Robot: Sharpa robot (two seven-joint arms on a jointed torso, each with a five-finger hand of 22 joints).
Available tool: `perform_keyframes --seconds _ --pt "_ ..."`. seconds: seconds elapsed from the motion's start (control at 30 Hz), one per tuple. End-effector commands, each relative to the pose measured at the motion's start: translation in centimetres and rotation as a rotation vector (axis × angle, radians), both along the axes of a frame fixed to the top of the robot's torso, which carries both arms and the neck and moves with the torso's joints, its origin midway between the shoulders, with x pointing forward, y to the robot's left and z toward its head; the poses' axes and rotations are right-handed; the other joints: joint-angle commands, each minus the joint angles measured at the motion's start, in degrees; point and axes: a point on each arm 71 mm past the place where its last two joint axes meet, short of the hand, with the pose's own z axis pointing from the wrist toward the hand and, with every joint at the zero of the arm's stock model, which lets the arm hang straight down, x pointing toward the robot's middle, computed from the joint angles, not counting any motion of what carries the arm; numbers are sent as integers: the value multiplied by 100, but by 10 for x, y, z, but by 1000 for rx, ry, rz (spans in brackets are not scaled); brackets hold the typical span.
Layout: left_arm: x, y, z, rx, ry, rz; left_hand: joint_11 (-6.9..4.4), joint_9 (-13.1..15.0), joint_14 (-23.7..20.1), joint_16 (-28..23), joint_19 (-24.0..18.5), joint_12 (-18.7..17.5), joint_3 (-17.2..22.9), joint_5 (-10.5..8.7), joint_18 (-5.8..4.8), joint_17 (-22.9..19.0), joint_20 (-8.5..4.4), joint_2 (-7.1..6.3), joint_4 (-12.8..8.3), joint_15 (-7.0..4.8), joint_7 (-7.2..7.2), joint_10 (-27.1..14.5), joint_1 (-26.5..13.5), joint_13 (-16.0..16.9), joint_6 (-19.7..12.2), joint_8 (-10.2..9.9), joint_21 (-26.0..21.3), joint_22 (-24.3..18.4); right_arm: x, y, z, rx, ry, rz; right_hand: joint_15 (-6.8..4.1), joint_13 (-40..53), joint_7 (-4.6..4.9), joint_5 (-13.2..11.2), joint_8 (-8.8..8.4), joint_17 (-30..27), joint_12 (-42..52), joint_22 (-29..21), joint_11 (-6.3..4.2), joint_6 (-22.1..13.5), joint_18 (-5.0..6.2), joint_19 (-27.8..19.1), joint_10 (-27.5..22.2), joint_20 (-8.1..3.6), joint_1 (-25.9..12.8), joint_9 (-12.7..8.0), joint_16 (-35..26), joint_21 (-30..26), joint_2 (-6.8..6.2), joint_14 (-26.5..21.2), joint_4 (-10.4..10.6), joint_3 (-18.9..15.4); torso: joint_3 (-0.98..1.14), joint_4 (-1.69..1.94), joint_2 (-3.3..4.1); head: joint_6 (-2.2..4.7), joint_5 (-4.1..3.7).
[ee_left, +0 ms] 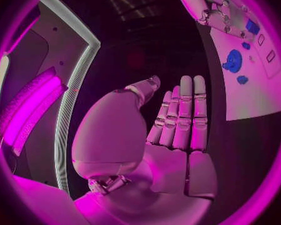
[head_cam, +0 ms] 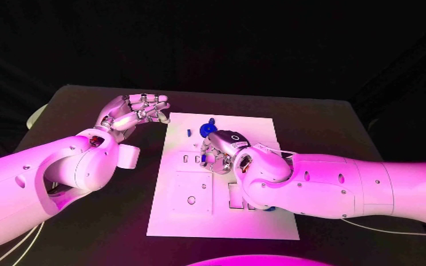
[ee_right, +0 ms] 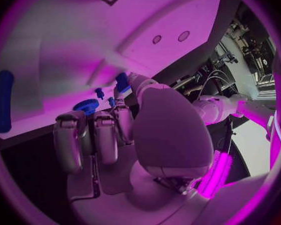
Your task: Assemble the parts on the task board
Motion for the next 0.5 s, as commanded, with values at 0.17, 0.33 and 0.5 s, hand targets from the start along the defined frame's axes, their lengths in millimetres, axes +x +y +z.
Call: perform_keyframes --seconds 0.17,0.33,0.5 --pt "0 -2 1 -10 -4 -17 4 0 -31 30 -38 4 -12 19 33 6 1 12 31 4 54 -21 -54 -1 -46 -20 29 6 -1 1 -1 -17 1 14 5 484 30 -14 -35 1369 -69 1509 25 -116 -82 599 -26 -28 -94 -28 -28 31 -30 564 7 -101 -2 -2 -1 14 0" --pt "0 -2 1 -10 -4 -17 4 0 -31 30 -38 4 -12 19 33 6 1 12 31 4 54 -21 -54 -1 -46 -20 29 6 -1 1 0 -3 -9 18 49 354 87 -120 -125 1345 -263 1509 77 -306 -82 599 -157 7 -146 -88 -43 31 -87 558 18 -267 -1 -1 0 18 -1" --pt "0 -1 1 -9 -3 -16 4 0 -31 30 -38 4 -12 19 33 6 1 12 31 4 54 -21 -54 -1 -46 -20 29 6 -1 2 1 19 -24 17 78 289 113 -363 -172 1333 -355 1509 107 -414 -82 599 -224 38 -237 -135 -52 31 -87 554 34 -504 -2 -2 0 25 -11"
